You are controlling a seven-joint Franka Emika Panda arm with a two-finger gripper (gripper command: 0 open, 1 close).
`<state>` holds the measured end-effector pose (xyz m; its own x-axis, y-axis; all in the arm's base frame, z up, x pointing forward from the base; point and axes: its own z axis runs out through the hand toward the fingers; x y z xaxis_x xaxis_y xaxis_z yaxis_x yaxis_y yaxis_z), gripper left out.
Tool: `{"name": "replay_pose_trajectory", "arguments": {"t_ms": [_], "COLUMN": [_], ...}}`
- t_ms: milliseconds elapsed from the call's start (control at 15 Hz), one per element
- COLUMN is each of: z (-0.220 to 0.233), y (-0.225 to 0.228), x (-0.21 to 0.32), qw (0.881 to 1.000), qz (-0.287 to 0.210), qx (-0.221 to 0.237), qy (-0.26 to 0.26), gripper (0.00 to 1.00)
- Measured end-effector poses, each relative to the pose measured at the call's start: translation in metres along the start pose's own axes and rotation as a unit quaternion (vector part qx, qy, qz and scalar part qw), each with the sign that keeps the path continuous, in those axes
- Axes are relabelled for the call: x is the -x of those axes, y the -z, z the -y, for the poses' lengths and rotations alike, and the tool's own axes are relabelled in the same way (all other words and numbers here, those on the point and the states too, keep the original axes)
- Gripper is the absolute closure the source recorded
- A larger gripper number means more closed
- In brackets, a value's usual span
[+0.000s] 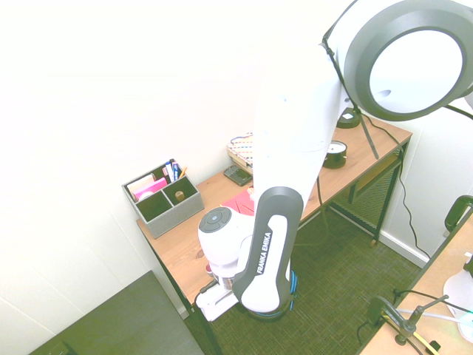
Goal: Hang the headphone
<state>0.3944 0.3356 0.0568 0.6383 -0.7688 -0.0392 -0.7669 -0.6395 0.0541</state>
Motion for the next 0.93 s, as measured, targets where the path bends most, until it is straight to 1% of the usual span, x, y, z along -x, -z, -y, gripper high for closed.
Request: {"name": "replay_pose_trajectory", "arguments": {"t_ms": [200, 333, 400, 533, 667, 800, 933], "z": [0.001, 0.003, 0.006, 0.009, 0.003, -0.017, -0.044], "y": [0.001, 0.016, 0.036, 0.093, 0.15, 0.193, 0.221], "x": [-0.002, -0.01, -0.019, -0.044, -0.063, -0.068, -0.073], "qw": [1.0, 1.0, 1.0, 0.998, 0.996, 0.994, 0.994], "qz": [0.002, 0.007, 0.011, 0.017, 0.028, 0.039, 0.038], "qx": [0.004, 0.01, 0.009, -0.002, -0.01, -0.014, -0.019], "qy": [-0.004, 0.009, 0.024, 0.059, 0.085, 0.098, 0.099], "gripper": [0.0, 0.0, 0.0, 0.0, 0.0, 0.0, 0.0]}}
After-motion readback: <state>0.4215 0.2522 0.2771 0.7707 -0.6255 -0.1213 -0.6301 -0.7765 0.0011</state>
